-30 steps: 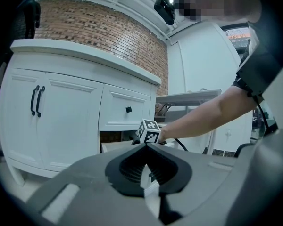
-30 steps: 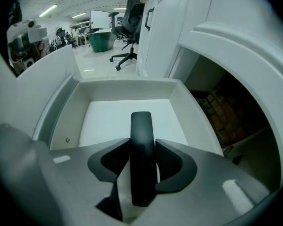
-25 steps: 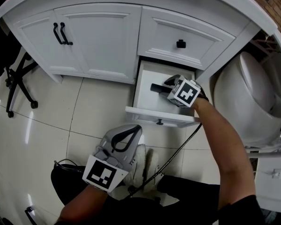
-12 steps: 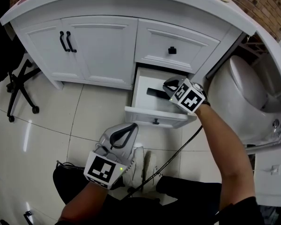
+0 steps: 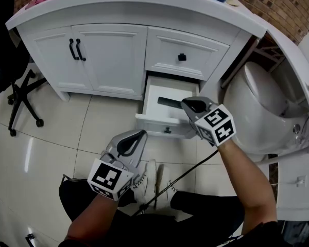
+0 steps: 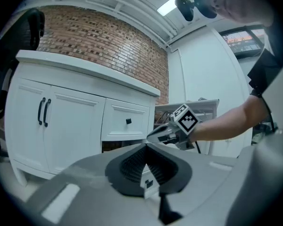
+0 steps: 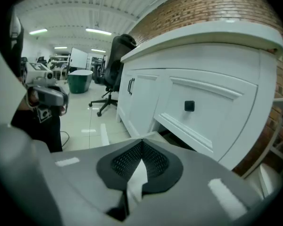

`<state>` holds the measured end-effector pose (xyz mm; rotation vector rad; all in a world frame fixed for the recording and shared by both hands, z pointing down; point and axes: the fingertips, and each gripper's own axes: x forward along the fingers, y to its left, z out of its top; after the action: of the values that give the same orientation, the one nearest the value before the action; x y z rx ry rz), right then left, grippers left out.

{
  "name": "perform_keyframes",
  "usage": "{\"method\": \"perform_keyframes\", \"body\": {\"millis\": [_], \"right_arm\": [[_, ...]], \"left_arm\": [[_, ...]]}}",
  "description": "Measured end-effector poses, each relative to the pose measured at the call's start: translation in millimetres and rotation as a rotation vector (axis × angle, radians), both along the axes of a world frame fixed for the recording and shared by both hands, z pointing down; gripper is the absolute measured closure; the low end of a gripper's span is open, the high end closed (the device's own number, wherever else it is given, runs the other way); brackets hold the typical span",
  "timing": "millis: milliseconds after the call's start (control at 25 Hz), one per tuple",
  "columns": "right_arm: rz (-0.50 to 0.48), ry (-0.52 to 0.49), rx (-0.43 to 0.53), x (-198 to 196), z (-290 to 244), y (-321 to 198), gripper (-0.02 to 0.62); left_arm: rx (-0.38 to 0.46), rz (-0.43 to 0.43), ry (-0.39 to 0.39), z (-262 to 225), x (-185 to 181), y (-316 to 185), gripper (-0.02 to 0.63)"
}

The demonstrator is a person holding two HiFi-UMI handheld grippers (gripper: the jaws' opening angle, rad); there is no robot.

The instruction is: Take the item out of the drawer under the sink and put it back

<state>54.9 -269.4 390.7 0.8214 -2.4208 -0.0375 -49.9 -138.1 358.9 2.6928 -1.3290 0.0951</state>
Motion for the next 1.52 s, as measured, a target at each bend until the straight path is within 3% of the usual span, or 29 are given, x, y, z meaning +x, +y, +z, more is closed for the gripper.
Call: {"method": "perform_keyframes", "body": {"millis": [160, 560, 1040, 1520], "right_arm": [[0.079, -0.115, 0.008, 16.0, -10.7, 41.5, 0.588], [0.185, -0.238, 0.012, 44.6, -17.4, 107.7, 0.588], [0.234, -0.386, 0.039, 60.1, -54.0, 153.2, 0.588], [0.227, -0.422, 0.069, 60.7, -76.5, 220.5, 0.588]], "left_arm": [[-0.001, -0.002, -0.015, 2.5, -1.3, -1.5, 0.601], [-0.014, 0.034, -0.055, 7.1, 20.3, 2.4, 0.601], [0.014, 0.058, -0.057, -15.7, 26.5, 26.8, 0.601], [0.062, 0.055, -0.054, -38.6, 22.1, 74.2, 0.601]]}}
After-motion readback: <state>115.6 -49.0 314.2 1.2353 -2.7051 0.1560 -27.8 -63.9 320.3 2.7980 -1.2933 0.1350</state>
